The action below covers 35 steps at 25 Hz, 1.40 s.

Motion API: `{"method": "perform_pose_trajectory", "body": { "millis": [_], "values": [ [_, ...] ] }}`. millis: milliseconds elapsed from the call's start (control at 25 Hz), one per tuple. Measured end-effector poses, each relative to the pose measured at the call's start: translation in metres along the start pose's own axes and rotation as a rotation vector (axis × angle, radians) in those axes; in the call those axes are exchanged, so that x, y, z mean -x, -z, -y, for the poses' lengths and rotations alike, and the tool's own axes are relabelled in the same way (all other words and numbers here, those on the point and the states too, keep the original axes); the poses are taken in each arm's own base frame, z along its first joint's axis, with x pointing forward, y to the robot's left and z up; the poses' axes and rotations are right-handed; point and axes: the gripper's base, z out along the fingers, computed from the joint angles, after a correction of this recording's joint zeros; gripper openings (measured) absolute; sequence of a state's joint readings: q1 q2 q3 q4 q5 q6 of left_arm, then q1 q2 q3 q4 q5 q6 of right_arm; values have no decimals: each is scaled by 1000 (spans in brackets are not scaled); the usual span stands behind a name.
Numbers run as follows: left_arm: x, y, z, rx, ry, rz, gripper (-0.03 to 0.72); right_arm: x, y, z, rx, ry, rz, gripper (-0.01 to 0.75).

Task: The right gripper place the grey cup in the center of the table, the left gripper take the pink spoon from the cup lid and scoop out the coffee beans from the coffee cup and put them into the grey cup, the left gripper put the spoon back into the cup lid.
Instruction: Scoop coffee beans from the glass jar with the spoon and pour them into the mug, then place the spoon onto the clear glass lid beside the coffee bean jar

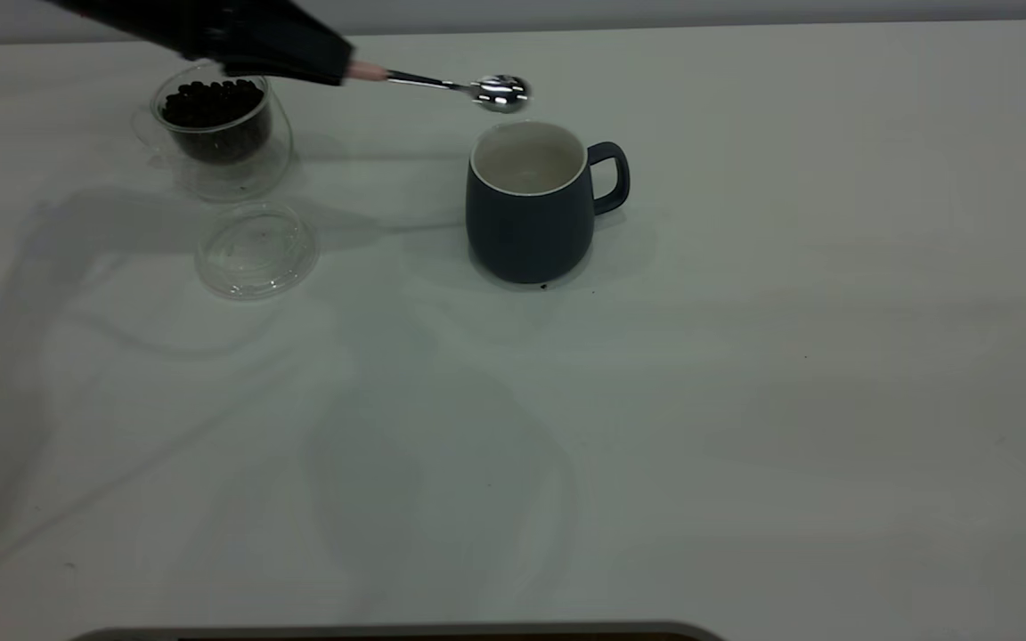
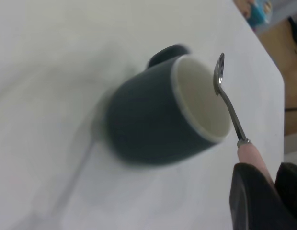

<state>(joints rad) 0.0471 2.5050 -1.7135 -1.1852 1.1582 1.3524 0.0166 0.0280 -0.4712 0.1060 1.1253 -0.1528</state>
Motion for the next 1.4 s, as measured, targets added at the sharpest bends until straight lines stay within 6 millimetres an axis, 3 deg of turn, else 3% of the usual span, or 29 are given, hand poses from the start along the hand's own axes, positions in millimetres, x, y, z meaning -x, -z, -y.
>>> {"method": "perform_pose_trajectory", "body": {
  "millis": [160, 400, 760, 1160, 1400],
  "values": [
    [-1, 23, 0, 55, 77, -40, 122, 0, 0, 0, 0, 0, 0, 588],
    [11, 45, 24, 81, 92, -28, 122, 0, 0, 0, 0, 0, 0, 588],
    [-42, 94, 31, 102, 222, 36, 121, 0, 0, 0, 0, 0, -1, 588],
    [-96, 143, 17, 162, 355, 94, 121, 0, 0, 0, 0, 0, -1, 588],
    [-113, 142, 4, 145, 457, 105, 121, 0, 0, 0, 0, 0, -1, 588]
  ]
}}
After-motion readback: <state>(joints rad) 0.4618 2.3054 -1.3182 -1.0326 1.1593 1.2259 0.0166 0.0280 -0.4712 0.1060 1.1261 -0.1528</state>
